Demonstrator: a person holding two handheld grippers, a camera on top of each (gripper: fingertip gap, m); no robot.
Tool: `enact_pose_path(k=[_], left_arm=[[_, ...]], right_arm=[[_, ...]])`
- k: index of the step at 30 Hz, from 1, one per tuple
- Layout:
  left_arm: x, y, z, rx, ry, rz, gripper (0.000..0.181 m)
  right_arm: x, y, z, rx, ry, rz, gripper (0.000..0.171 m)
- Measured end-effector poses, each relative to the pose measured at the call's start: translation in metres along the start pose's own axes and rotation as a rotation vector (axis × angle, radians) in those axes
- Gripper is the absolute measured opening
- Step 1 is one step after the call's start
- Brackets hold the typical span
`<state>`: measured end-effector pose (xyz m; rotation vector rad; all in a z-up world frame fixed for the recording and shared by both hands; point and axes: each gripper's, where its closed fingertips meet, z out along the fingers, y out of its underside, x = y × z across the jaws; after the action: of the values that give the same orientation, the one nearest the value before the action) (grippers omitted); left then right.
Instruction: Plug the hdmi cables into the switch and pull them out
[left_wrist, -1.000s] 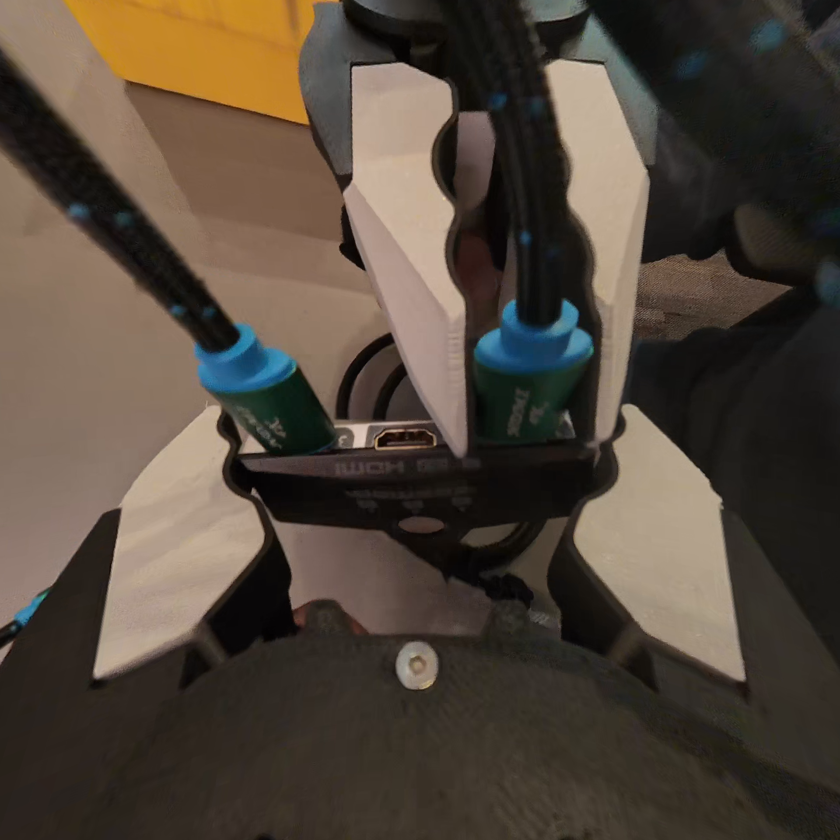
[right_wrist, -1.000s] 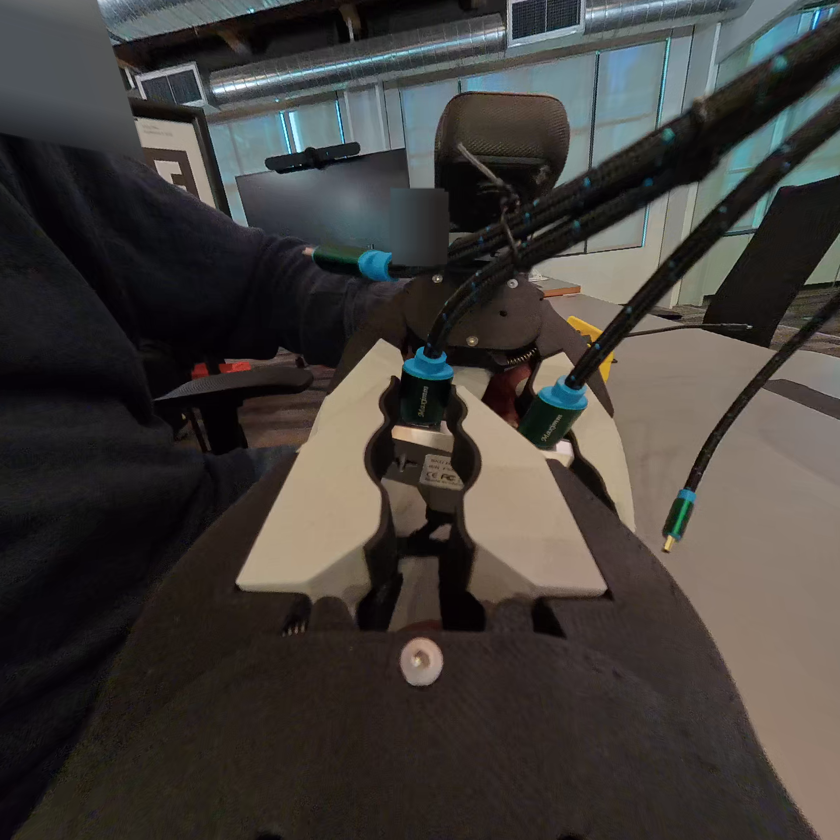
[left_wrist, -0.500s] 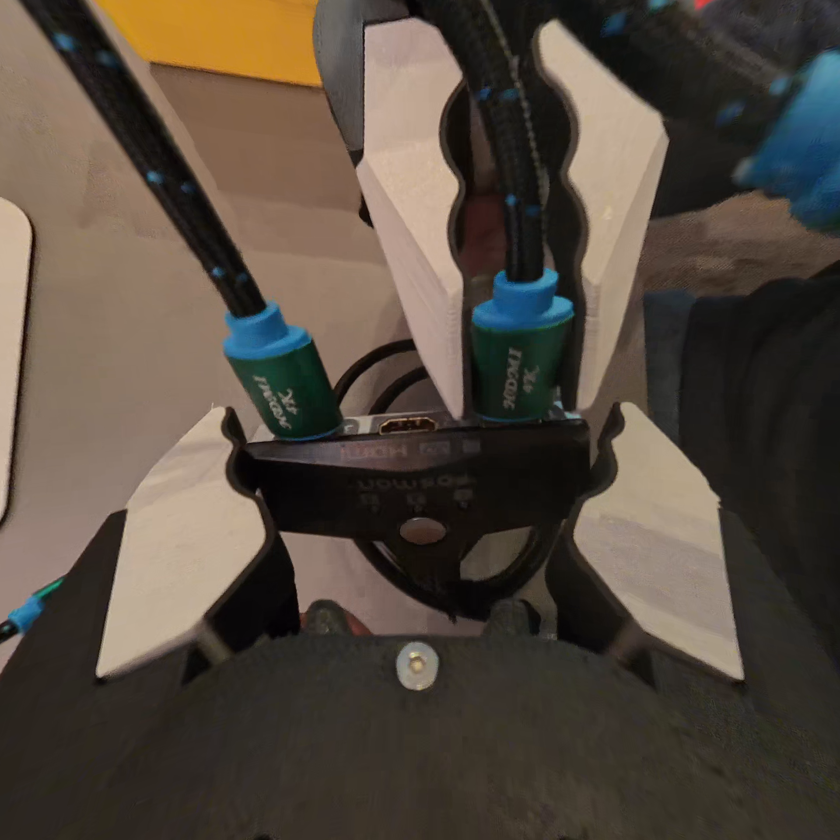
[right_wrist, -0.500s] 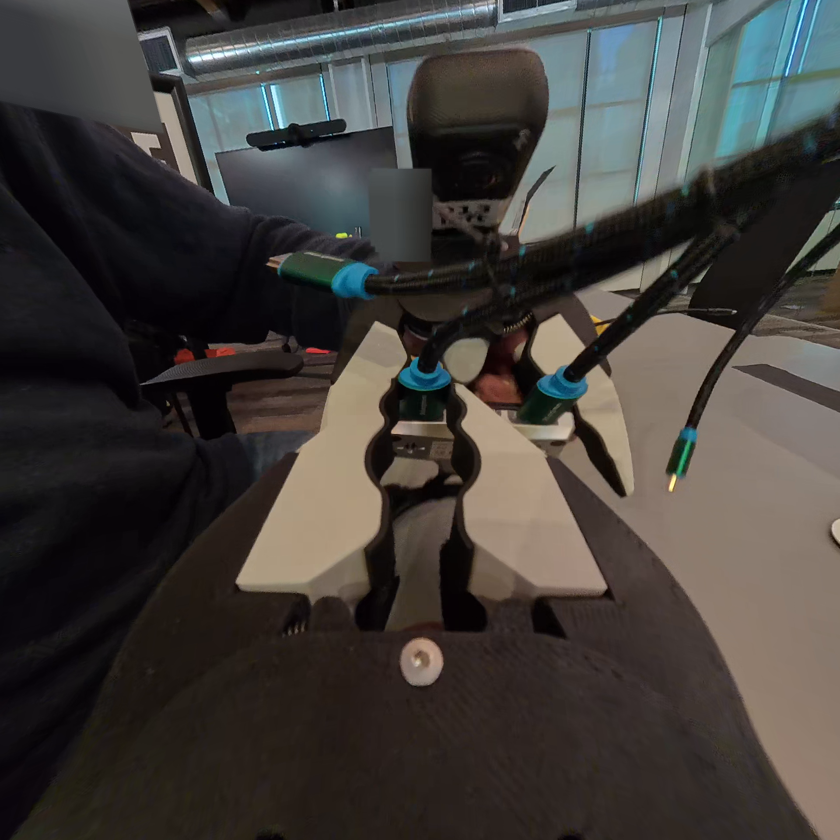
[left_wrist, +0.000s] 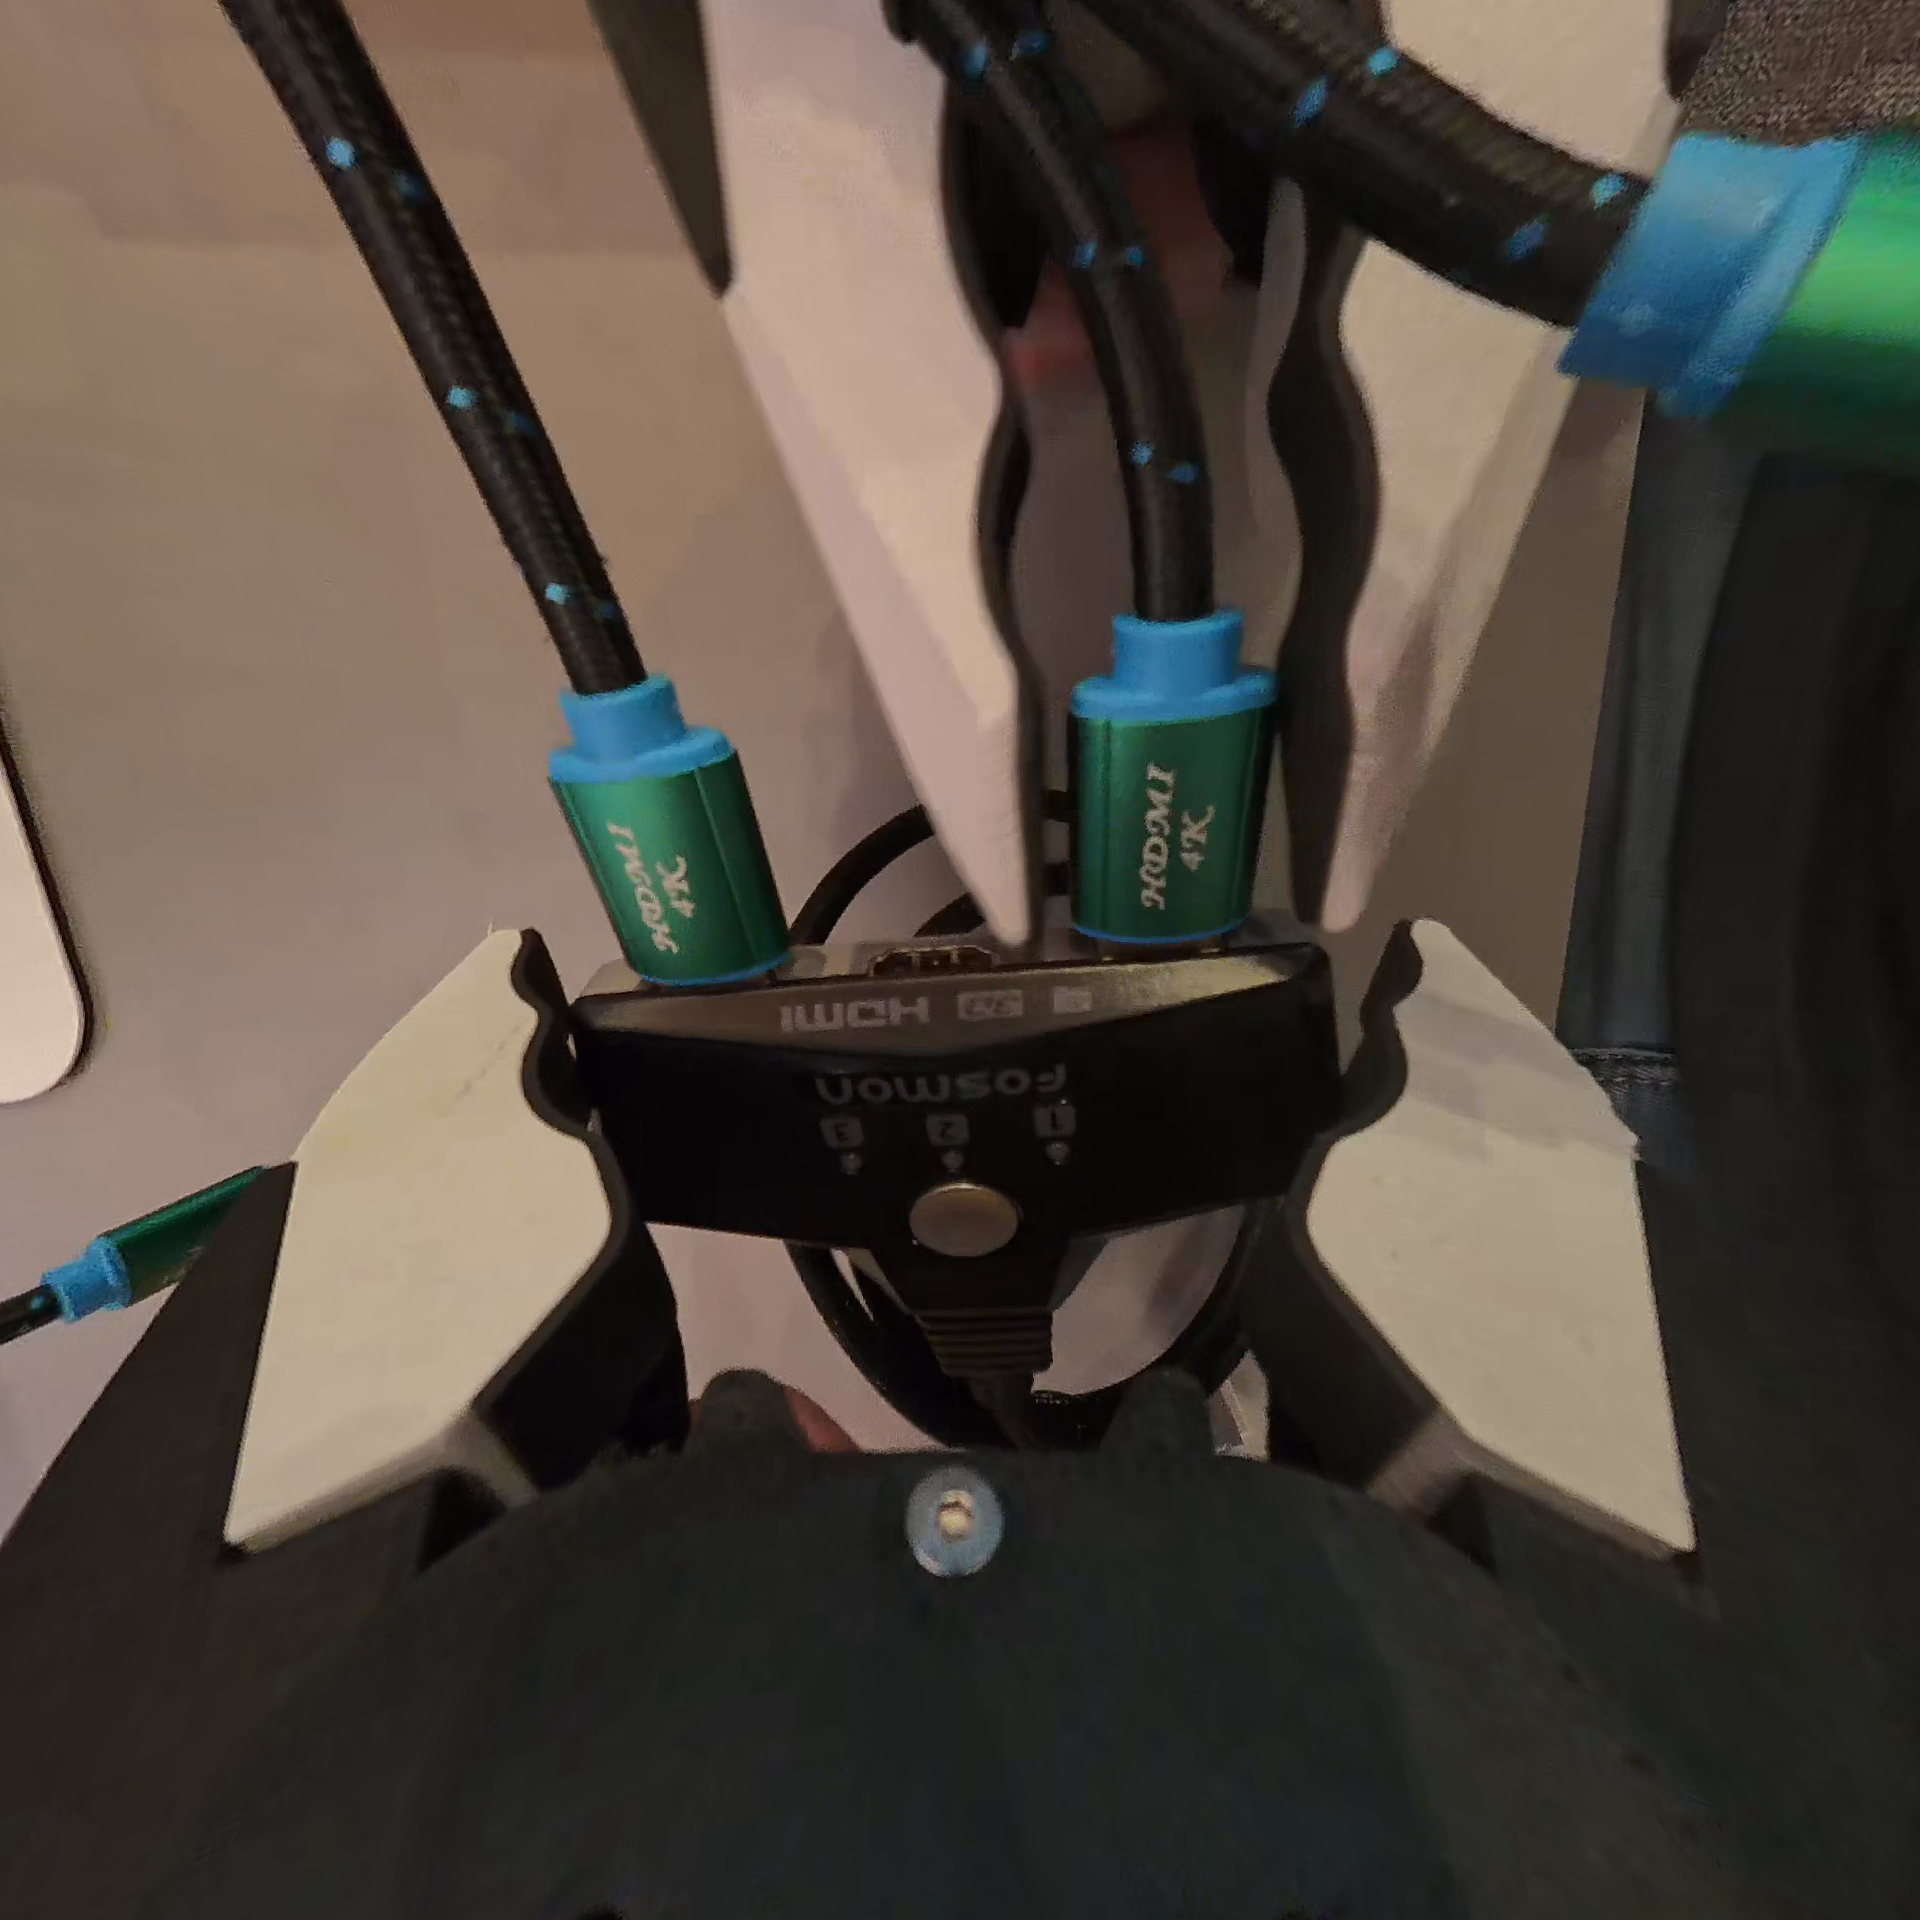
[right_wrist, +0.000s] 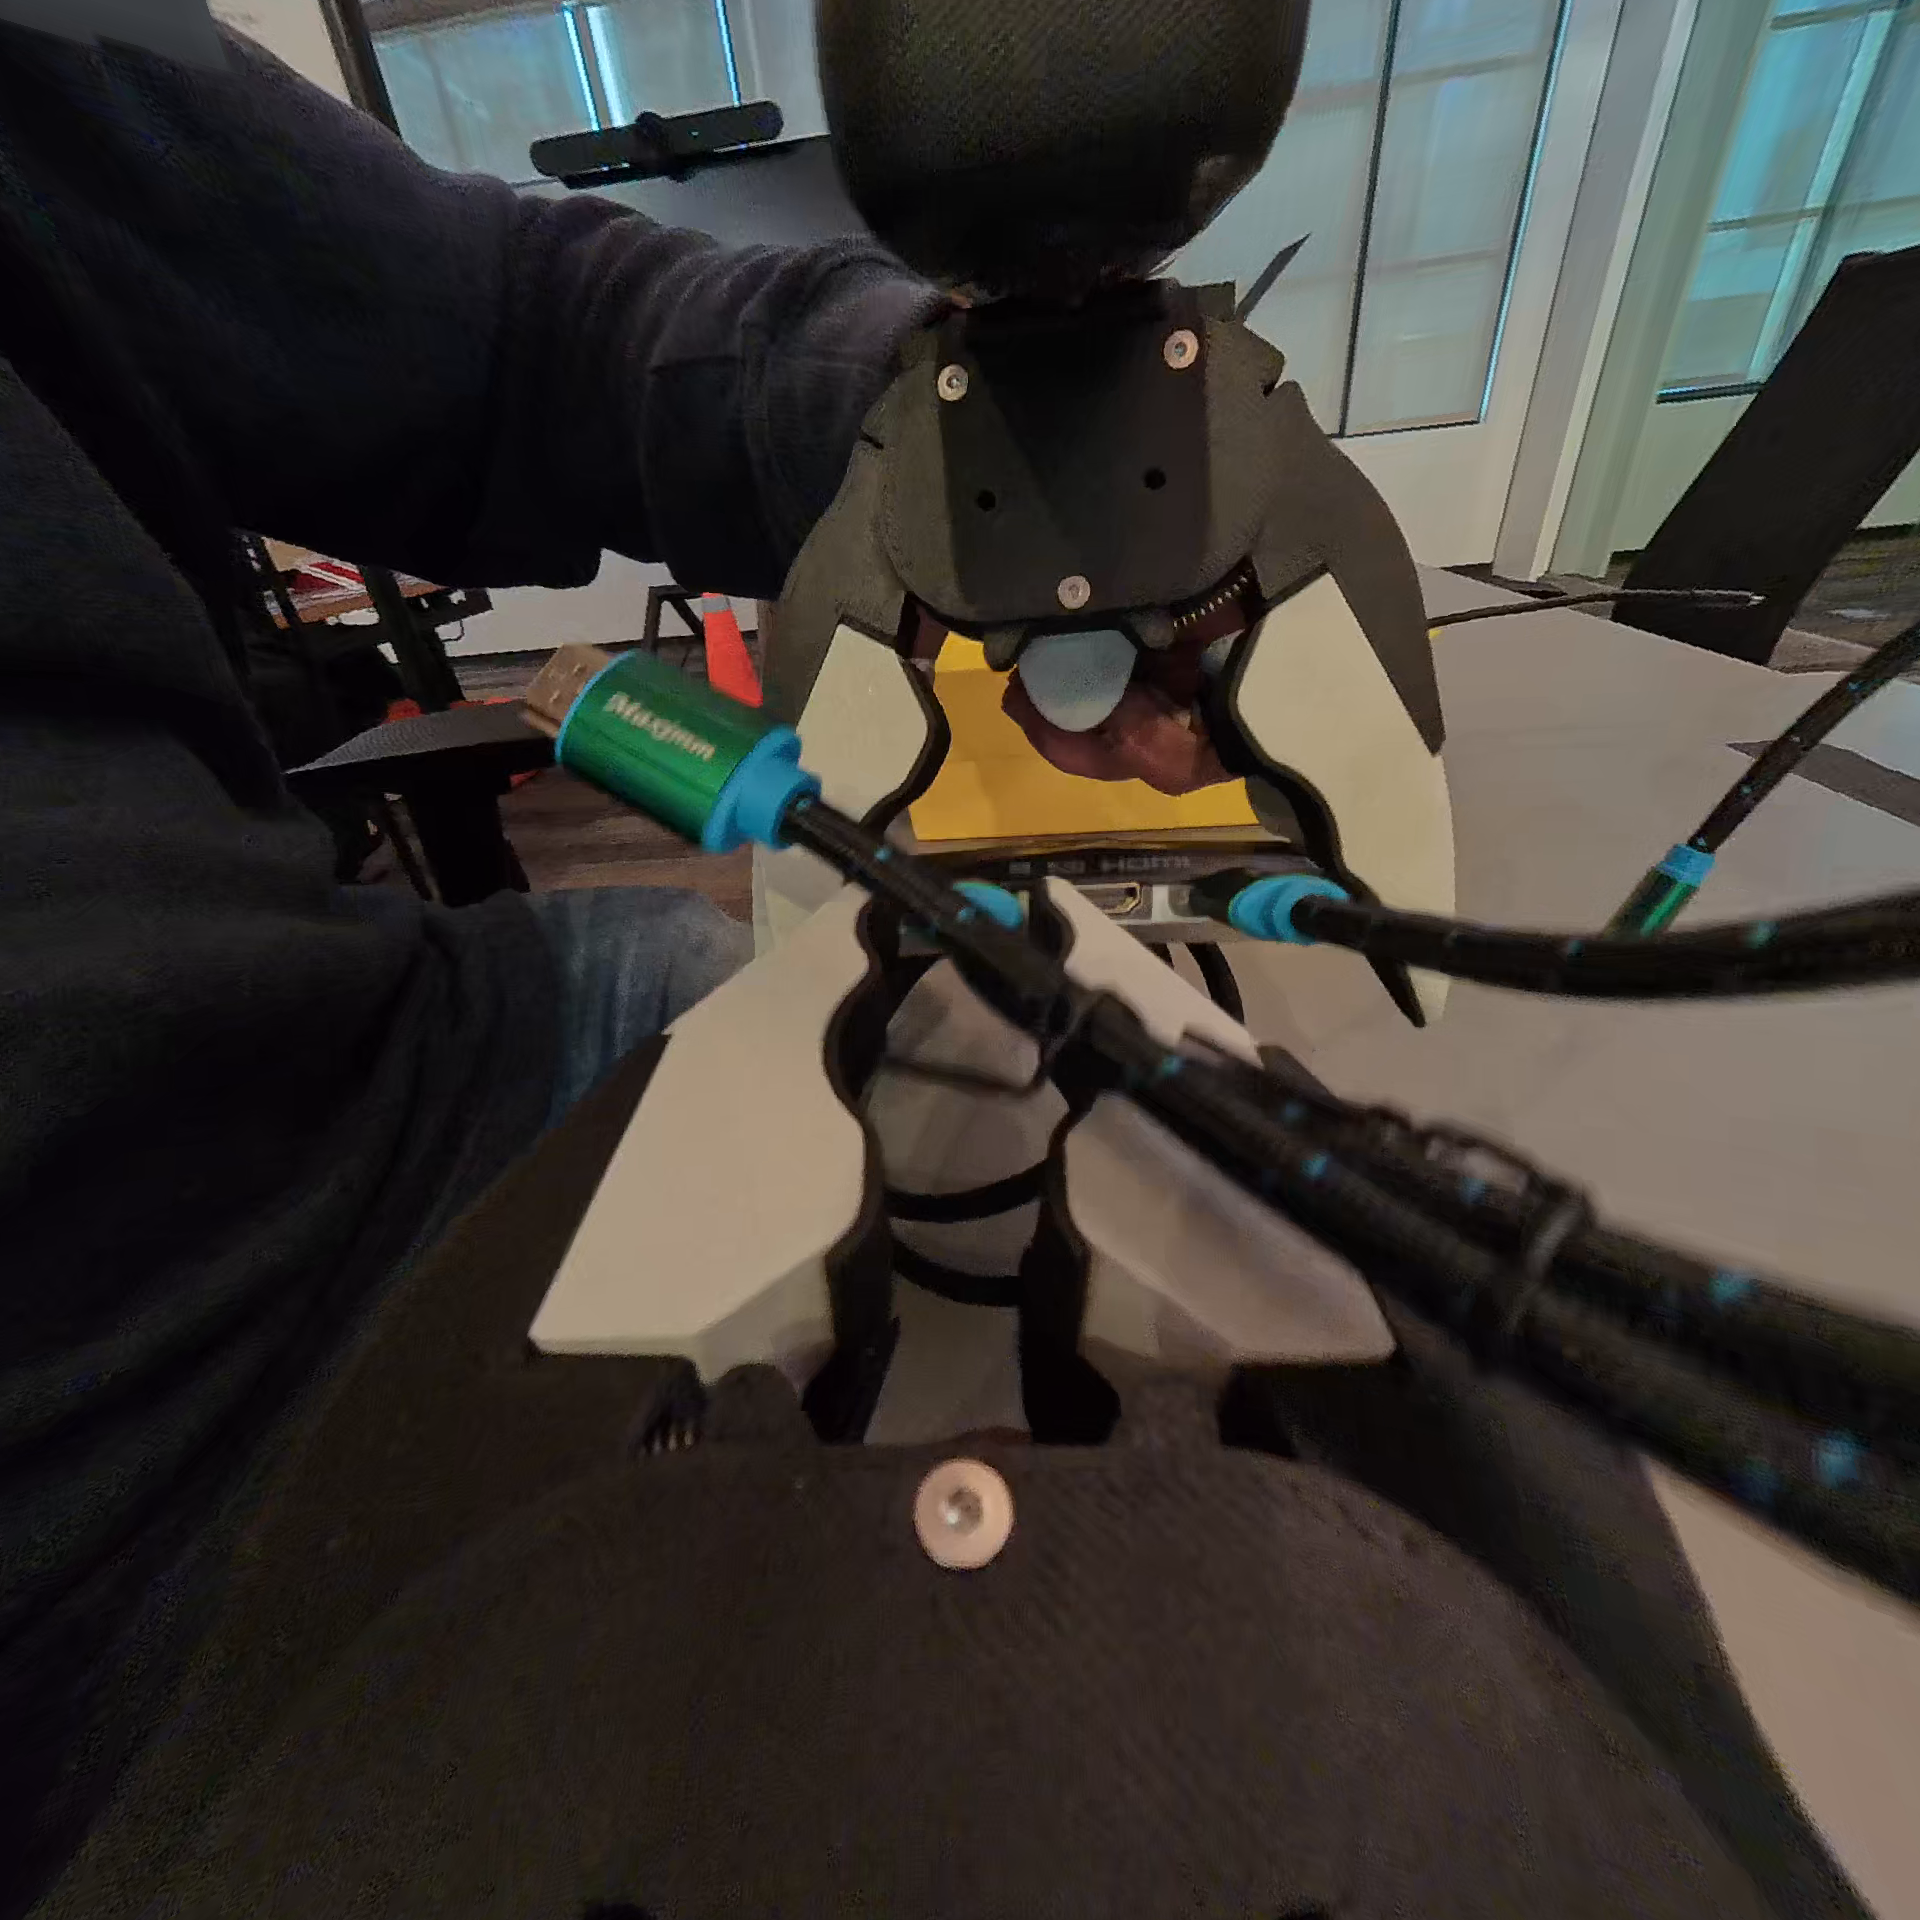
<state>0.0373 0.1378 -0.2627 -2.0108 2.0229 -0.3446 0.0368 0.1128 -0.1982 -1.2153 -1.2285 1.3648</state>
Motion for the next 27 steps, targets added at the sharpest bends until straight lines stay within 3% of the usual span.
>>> enact_pose_path(k=[3, 9, 16, 27], left_arm=[[0.002, 0.001, 0.004, -0.032, 0.005, 0.024, 0.14], [0.003, 0.003, 0.013, -0.037, 0.03, 0.025, 0.14], [0.004, -0.001, 0.014, 0.011, 0.051, 0.018, 0.139], [0.006, -0.001, 0.019, 0.065, 0.078, 0.014, 0.139]], right_arm=[[-0.001, 0.002, 0.005, -0.036, -0.003, -0.041, 0.027], [-0.002, 0.012, 0.004, -0.091, -0.003, -0.059, 0.02], [-0.002, 0.013, 0.001, -0.06, -0.01, -0.033, 0.02], [0.001, 0.018, 0.003, -0.175, 0.109, -0.205, 0.02]])
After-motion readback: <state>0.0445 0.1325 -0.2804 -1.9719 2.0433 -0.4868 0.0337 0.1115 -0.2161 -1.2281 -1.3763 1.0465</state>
